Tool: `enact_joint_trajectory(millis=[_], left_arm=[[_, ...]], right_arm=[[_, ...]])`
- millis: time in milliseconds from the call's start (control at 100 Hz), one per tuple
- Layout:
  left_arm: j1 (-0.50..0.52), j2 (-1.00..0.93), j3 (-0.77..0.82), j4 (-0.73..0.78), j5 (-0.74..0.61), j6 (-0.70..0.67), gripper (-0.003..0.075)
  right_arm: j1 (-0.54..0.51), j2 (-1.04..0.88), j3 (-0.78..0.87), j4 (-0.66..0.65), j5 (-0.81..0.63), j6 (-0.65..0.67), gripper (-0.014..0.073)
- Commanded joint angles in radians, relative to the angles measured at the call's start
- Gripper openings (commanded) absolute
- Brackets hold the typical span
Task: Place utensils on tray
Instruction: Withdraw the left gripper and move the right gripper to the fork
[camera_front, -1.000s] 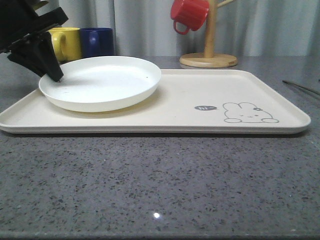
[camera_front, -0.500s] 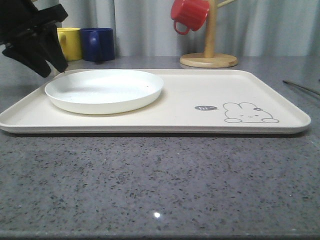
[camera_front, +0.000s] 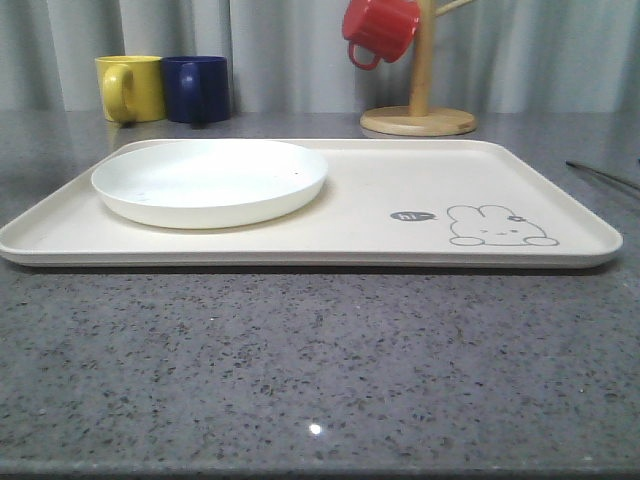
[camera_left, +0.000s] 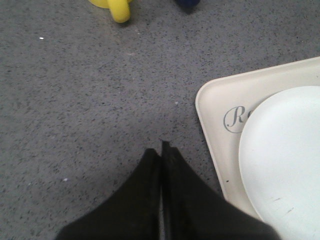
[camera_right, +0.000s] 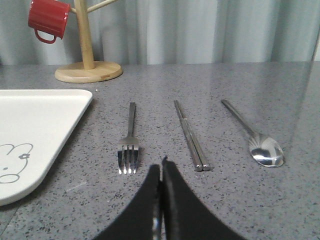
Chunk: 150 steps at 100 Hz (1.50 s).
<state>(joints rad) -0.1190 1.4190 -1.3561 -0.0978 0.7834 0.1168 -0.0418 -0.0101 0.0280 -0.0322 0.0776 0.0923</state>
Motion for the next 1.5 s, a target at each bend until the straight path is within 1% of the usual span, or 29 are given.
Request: enact_joint_trajectory(millis=[0,300,450,560,680,820,920,1030,1040,1180,1230,1280,1330,1350,1400,1450,1490], left_arm=[[-0.007,-0.126,0.059,0.025,-0.11,-0.037,-0.002],[-0.007,-0.499,0.399,0.026,-0.201,-0.037,-0.002],[-0.007,-0.704,0.534,0.024,-0.185,-0.037,-0.002],[-0.007,-0.854,0.606,0.024,-0.16,-0.037,-0.0019],[-0.007,-0.993,0.674,0.024,-0.148,-0.037,-0.0019],[-0.007,-1.107,0.721,0.024,-0.145,-0.037,-0.0019],[-0.007,-1.144,0.732,0.024,-0.145,-0.037,-0.0019],[-0.007,-1.151,0.732,0.024,-0.145,-0.037,-0.0019],[-0.007,-1.151,0.732,0.024,-0.145,-0.037,-0.0019],[-0.007,-1.151,0.732,0.024,-0.145,-0.037,-0.0019],[-0.007,-1.151,0.732,0.024,-0.145,-0.037,-0.0019],[-0.007,-1.151,0.732,0.024,-0.145,-0.037,-0.0019],[-0.007,-1.151,0.732,0.024,-0.145,-0.037,-0.0019],[-0.007,-1.151,0.732,0.024,-0.145,-0.037,-0.0019],[-0.007,-1.151,0.732,0.024,-0.145,-0.037,-0.0019],[-0.007,-1.151,0.732,0.024,-0.145,-0.037,-0.0019],[-0.007,-1.151,0.732,0.024,-0.145,-0.037,-0.0019]], right_arm=[[-0.005,-0.019,0.0,0.003,-0.083,-0.009,-0.0069],[-0.005,-0.019,0.0,0.003,-0.083,-0.009,-0.0069],[-0.005,-0.019,0.0,0.003,-0.083,-0.009,-0.0069],[-0.005,-0.019,0.0,0.003,-0.094,-0.009,-0.0069],[-0.004,-0.019,-0.017,0.003,-0.067,-0.009,-0.0069],[-0.003,0.018,-0.117,0.003,0.049,-0.009,-0.0067],[-0.003,0.086,-0.23,0.003,0.2,-0.009,-0.0067],[-0.003,0.208,-0.359,0.003,0.368,-0.009,-0.0067],[-0.002,0.225,-0.375,0.004,0.402,-0.009,-0.0067],[-0.001,0.409,-0.519,0.008,0.563,-0.009,-0.0062],[-0.001,0.482,-0.571,0.009,0.6,-0.009,-0.0027],[-0.001,0.565,-0.612,0.01,0.628,-0.009,0.005],[0.0,0.634,-0.651,0.013,0.641,-0.009,0.0175],[0.0,0.665,-0.667,0.014,0.641,-0.009,0.0207],[0.0,0.73,-0.703,0.016,0.644,-0.009,0.0321],[0.0,0.794,-0.743,0.022,0.655,-0.01,0.0381],[0.002,0.846,-0.781,0.032,0.674,-0.013,0.0395]])
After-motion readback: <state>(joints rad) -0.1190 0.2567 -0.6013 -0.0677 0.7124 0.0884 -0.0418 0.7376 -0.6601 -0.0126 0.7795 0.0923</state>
